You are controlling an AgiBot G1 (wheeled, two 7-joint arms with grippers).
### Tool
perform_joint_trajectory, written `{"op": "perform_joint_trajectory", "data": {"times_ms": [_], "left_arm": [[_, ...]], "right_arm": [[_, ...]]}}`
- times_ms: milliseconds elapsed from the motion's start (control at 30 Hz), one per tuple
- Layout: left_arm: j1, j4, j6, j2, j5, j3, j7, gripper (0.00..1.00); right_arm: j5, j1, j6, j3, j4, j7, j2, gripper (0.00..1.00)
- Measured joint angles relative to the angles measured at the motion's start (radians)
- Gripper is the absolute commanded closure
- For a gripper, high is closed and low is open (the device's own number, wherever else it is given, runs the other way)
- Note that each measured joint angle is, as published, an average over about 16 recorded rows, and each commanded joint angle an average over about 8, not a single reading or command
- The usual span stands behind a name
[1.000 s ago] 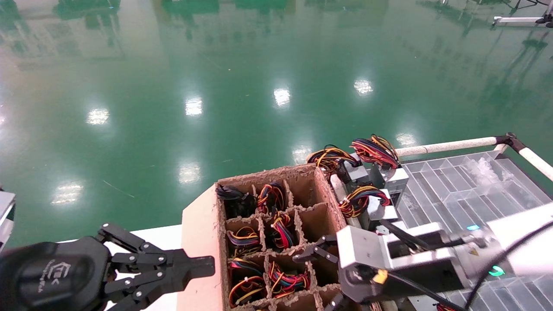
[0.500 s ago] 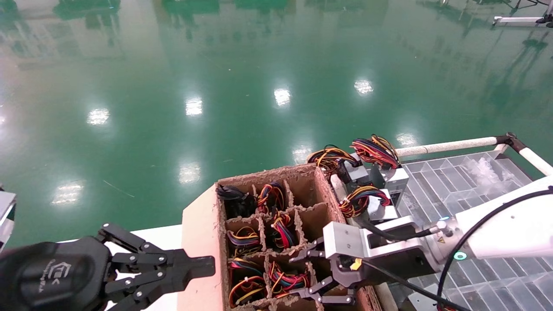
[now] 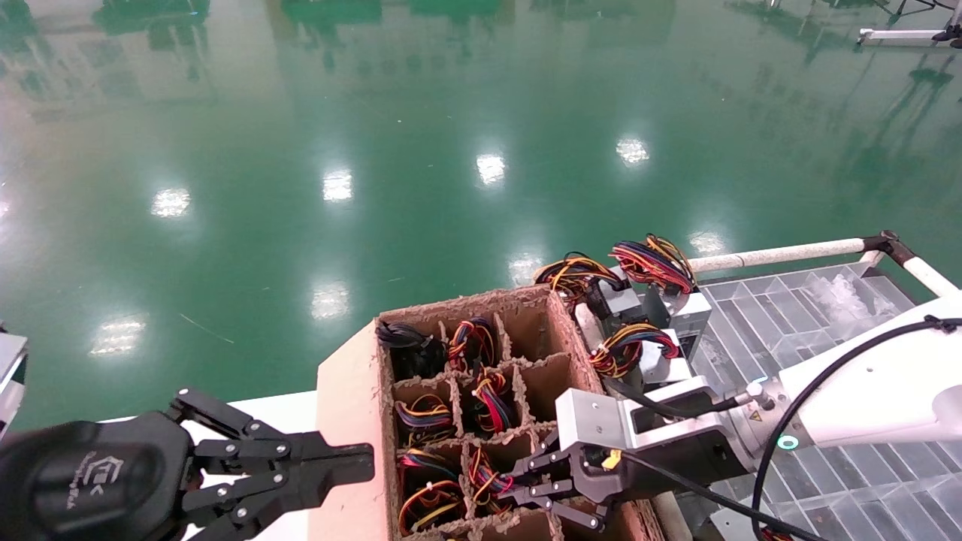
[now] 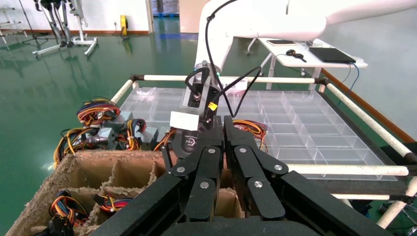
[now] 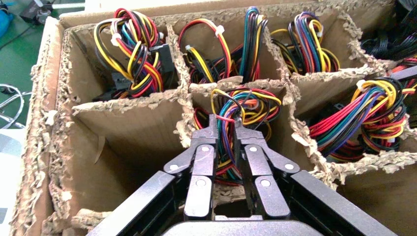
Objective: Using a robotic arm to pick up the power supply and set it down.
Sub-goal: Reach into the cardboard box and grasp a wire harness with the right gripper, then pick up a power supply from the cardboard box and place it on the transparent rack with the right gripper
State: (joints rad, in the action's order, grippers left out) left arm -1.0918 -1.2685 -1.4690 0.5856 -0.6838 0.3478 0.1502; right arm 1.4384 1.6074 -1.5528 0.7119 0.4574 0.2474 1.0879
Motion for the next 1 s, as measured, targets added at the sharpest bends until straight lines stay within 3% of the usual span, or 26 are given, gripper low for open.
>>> {"op": "perform_joint_trajectory", "data": {"times_ms": [433,1000], "left_arm": [[0.000,0.000,0.000,0.000,0.000,0.000,0.000,0.00],[0.000,0.000,0.000,0.000,0.000,0.000,0.000,0.00]], "right_arm": [[-0.057,0.034,-0.025,0.005,-0.019,-0.002,-0.020,1.00],[-0.354,0.111,-0.023,-0.041,0.195,-0.126,-0.195,1.00]]}}
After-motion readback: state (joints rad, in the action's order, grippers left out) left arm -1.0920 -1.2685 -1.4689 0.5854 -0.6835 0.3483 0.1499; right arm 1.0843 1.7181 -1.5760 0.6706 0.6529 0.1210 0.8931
